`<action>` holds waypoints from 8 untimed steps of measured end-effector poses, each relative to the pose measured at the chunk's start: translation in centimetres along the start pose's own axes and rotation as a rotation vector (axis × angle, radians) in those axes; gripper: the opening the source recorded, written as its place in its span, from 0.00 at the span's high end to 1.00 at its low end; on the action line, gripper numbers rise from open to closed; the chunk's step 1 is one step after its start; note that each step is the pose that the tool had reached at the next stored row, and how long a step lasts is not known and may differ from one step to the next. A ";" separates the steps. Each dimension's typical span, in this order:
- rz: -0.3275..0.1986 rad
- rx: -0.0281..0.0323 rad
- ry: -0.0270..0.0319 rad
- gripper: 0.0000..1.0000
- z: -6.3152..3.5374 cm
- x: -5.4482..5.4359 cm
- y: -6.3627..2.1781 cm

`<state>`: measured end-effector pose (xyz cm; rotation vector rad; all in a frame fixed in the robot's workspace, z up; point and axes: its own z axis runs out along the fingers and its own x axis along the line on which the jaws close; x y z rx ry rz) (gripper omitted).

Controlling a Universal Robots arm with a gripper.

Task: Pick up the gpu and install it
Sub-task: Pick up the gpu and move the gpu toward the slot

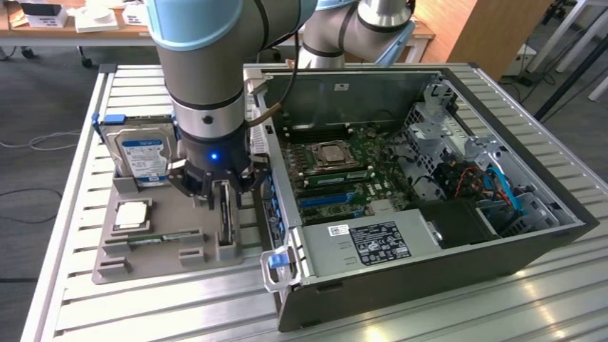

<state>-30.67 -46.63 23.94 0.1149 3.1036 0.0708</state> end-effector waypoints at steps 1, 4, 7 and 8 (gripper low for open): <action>0.000 0.0001 0.0001 0.53 0.06 0.0 0.00; 0.000 0.0003 0.0002 0.53 0.22 0.0 -0.01; 0.000 0.0001 0.0001 0.53 0.28 0.0 0.04; 0.000 0.0000 0.0000 0.53 0.30 0.0 0.09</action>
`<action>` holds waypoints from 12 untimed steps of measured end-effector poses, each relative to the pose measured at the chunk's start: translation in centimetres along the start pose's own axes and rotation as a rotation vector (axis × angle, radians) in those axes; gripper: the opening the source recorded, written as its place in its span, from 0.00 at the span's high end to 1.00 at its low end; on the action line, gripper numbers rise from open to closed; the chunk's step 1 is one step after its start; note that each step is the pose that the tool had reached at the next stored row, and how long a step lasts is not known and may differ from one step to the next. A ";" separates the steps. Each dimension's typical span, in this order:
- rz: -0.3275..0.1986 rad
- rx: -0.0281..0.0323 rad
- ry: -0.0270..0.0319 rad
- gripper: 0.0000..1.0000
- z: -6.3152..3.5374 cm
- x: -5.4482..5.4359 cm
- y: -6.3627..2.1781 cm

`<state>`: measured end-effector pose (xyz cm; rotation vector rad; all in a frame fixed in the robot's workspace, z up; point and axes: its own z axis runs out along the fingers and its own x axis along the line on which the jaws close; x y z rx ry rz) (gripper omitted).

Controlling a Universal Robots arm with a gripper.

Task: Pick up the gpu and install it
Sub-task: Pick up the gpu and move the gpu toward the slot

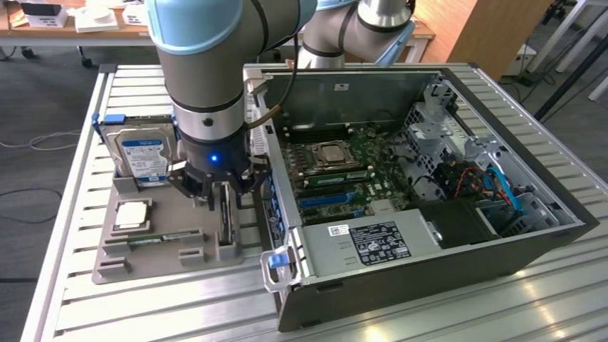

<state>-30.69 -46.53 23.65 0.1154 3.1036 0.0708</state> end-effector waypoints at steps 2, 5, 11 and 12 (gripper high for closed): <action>0.000 0.0001 0.0000 0.53 0.02 0.0 0.03; 0.000 0.0001 0.0001 0.53 0.03 0.0 0.04; 0.000 0.0001 0.0001 0.53 0.03 0.0 0.03; 0.000 0.0002 0.0001 0.53 0.03 0.0 0.04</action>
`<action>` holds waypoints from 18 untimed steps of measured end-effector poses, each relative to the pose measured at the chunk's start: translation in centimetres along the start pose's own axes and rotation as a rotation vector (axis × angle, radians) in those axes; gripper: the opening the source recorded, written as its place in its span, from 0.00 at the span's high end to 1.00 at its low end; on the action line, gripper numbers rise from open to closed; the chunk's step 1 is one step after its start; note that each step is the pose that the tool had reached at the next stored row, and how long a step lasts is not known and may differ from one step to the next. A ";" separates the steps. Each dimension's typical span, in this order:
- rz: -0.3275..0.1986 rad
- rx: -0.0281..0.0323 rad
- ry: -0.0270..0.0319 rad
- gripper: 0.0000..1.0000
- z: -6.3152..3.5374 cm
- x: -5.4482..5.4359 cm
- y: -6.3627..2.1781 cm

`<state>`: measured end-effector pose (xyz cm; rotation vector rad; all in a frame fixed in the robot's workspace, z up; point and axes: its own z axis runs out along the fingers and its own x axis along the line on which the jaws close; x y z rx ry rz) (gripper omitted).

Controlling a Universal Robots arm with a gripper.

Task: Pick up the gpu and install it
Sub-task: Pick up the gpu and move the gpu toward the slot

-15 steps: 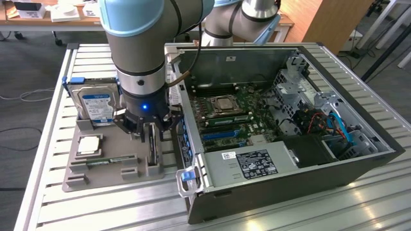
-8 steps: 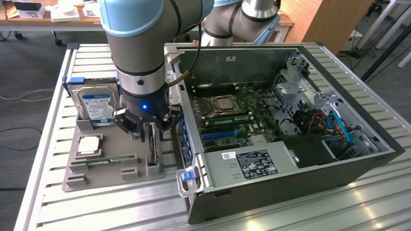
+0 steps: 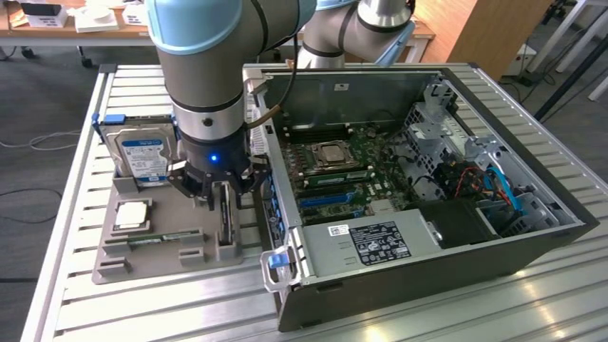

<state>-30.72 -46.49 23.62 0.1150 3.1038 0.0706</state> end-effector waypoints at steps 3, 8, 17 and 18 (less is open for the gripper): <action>0.000 0.0000 0.0000 0.51 0.00 0.0 0.00; 0.000 0.0000 0.0000 0.45 0.01 0.0 0.00; 0.000 0.0000 0.0000 0.53 0.02 0.0 0.00; 0.000 0.0000 0.0000 0.59 0.02 0.0 0.00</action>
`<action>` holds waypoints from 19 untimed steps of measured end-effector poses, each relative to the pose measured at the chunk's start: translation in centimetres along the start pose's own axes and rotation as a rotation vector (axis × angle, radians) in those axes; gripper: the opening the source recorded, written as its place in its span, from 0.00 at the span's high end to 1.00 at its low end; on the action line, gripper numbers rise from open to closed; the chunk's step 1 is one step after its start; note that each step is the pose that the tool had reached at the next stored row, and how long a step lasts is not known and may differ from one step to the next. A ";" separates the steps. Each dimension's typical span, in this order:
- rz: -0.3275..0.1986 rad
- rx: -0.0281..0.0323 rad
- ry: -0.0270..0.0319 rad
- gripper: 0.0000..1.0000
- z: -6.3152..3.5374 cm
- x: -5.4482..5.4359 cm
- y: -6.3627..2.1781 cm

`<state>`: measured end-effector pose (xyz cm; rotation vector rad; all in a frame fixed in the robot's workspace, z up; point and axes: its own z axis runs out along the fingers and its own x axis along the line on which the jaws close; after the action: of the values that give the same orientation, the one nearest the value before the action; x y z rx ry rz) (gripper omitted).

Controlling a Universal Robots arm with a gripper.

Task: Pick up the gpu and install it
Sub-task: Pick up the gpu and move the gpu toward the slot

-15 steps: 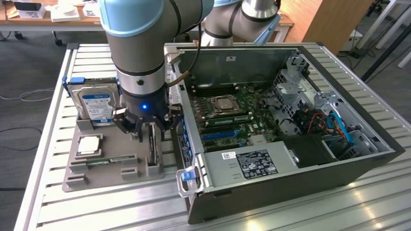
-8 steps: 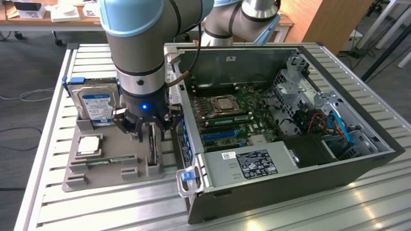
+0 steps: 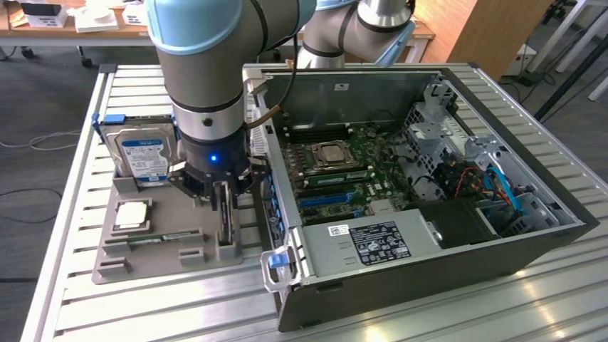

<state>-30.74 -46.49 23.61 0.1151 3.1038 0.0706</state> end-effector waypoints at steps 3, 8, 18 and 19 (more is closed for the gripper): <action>0.000 0.0000 0.0000 0.65 0.00 0.0 0.00; 0.000 -0.0001 -0.0001 0.65 0.01 0.0 0.00; 0.000 0.0000 0.0000 0.73 0.03 0.0 0.00; 0.000 0.0000 0.0000 0.73 0.03 0.0 0.00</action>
<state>-30.79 -46.49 23.57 0.1151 3.1038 0.0706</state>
